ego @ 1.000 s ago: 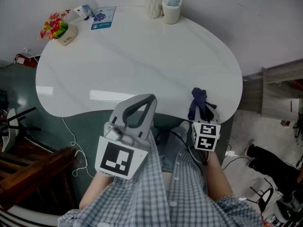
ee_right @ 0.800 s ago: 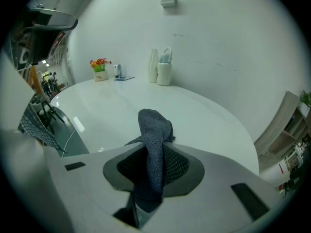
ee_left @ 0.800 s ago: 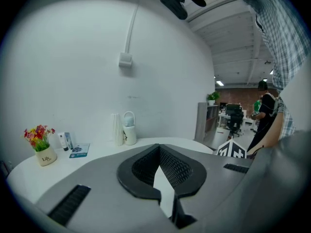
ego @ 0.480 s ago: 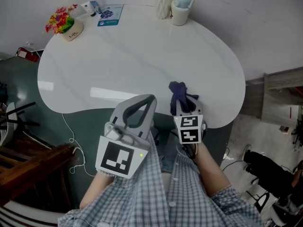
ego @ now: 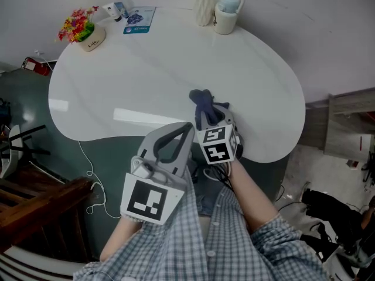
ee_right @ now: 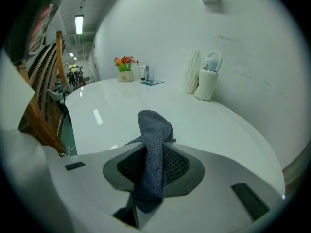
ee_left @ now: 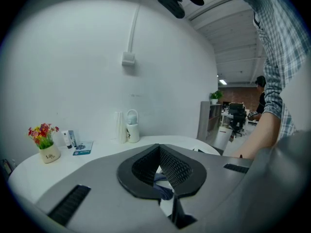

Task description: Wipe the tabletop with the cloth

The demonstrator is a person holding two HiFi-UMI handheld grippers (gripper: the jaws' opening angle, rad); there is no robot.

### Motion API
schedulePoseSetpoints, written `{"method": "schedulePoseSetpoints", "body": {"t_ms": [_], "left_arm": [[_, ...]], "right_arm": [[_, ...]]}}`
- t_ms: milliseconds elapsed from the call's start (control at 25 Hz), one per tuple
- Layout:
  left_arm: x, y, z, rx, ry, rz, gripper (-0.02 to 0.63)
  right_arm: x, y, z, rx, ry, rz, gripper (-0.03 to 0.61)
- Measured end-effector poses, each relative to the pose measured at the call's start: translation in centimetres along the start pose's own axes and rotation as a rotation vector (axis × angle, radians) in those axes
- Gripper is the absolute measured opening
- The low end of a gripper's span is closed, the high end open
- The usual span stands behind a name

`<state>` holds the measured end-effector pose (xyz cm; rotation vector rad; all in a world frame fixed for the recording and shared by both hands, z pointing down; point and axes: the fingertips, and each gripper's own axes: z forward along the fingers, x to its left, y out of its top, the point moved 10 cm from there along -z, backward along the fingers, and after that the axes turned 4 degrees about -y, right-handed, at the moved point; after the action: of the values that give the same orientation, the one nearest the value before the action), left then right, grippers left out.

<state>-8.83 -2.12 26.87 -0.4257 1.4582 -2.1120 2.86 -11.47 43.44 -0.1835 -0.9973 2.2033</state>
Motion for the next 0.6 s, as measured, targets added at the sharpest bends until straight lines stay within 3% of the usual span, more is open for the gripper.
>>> {"method": "schedulePoseSetpoints", "body": {"t_ms": [320, 600], "left_arm": [[-0.3, 0.4, 0.5, 0.012, -0.008, -0.002, 0.005], [-1.7, 0.8, 2.0, 0.007, -0.032, -0.002, 0.005]], "right_arm": [[-1.0, 0.0, 0.0, -0.021, 0.011, 0.013, 0.083], [-4.3, -2.0, -0.9, -0.024, -0.031, 0.055, 0.083]]}}
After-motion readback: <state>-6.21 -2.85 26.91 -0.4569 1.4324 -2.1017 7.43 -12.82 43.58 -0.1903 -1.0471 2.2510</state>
